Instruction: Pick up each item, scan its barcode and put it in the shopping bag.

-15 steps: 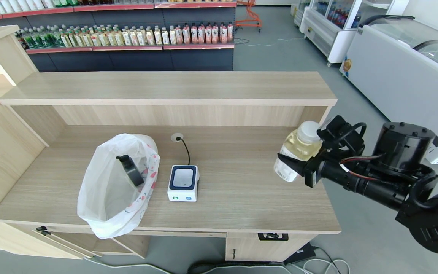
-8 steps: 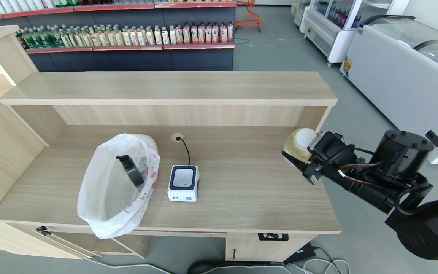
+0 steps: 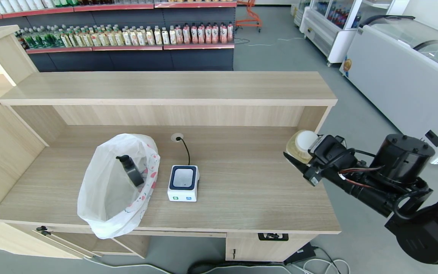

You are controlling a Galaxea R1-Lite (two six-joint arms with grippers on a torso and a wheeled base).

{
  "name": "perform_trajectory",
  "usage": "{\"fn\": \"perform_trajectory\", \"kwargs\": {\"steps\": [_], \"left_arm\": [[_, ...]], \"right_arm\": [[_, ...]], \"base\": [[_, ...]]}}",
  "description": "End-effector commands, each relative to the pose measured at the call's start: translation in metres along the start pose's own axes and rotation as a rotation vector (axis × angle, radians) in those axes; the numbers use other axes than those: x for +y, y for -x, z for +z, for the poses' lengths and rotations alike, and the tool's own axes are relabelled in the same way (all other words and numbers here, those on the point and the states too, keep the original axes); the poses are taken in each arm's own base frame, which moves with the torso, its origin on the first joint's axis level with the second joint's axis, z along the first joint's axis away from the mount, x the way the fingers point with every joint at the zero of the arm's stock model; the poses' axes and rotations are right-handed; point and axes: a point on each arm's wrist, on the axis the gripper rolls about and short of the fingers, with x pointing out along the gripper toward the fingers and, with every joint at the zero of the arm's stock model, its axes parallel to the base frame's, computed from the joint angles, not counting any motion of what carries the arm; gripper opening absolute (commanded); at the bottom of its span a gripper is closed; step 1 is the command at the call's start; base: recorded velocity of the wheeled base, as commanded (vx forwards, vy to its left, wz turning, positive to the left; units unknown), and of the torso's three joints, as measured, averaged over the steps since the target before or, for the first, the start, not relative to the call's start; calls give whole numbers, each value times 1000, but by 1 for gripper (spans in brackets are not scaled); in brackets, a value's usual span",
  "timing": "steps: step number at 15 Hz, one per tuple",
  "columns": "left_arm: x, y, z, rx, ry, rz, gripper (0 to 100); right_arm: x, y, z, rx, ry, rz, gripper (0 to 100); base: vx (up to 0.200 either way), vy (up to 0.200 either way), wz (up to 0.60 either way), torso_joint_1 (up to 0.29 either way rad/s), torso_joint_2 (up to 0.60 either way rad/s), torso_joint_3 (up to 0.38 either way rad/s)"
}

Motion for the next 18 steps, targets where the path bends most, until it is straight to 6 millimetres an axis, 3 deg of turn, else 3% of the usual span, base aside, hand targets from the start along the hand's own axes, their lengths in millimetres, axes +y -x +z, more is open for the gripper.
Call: {"fn": "perform_trajectory", "kwargs": {"steps": [1,9,18], "left_arm": [[0,0,0,0,0,0,100],[0,0,0,0,0,0,100],[0,0,0,0,-3,0,100]], "right_arm": [[-3,2,4,-11,3,-8,0],[-4,-6,4,-29,-5,-11,0],[7,-31,-35,-149,-36,208,0]], "base": [[0,200,0,2,2,-2],[0,200,0,1,5,2],[0,200,0,0,1,0]]}}
